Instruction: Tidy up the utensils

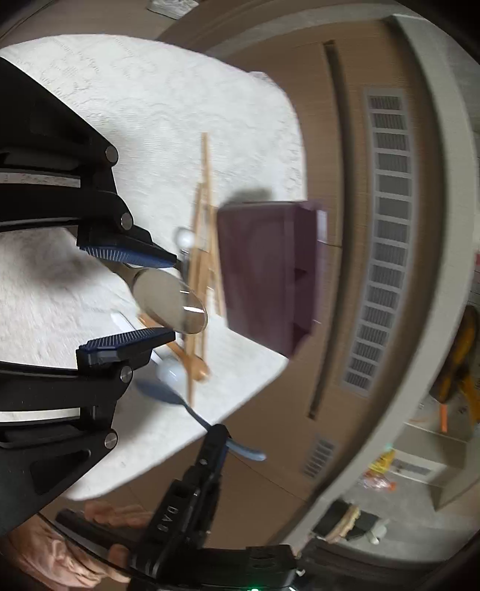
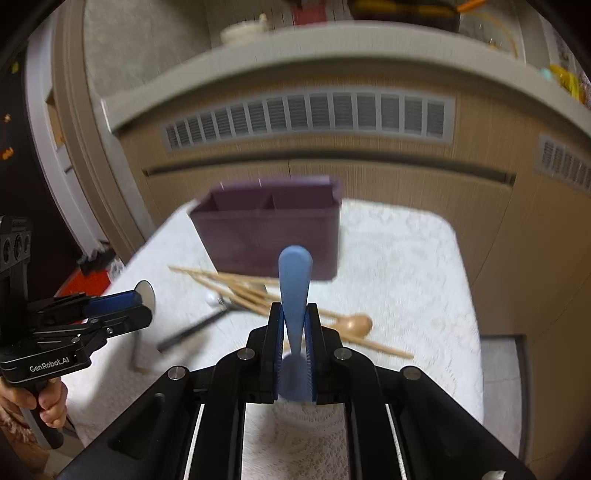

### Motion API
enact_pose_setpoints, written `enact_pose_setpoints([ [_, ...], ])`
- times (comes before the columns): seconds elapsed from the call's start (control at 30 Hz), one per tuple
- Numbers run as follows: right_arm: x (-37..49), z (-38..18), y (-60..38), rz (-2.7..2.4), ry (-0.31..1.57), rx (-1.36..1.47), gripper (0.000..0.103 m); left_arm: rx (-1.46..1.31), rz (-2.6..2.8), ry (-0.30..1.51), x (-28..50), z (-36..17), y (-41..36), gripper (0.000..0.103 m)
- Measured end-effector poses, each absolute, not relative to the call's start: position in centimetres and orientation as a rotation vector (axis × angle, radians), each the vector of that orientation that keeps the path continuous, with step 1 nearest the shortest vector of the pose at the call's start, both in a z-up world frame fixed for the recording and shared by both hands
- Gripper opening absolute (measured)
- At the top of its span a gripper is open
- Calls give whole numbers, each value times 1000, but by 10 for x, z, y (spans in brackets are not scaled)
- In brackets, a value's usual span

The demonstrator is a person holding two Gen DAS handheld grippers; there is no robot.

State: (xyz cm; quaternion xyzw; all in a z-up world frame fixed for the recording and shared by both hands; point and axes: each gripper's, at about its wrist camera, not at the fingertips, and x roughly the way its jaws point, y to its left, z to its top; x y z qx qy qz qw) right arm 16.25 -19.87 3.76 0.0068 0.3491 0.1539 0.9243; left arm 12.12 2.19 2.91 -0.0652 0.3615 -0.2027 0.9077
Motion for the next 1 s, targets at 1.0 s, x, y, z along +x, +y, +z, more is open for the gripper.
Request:
enact_pose_setpoints([
  [1.0, 199, 92, -224, 265, 634, -29, 10, 116, -590, 856, 195, 11, -37, 51],
])
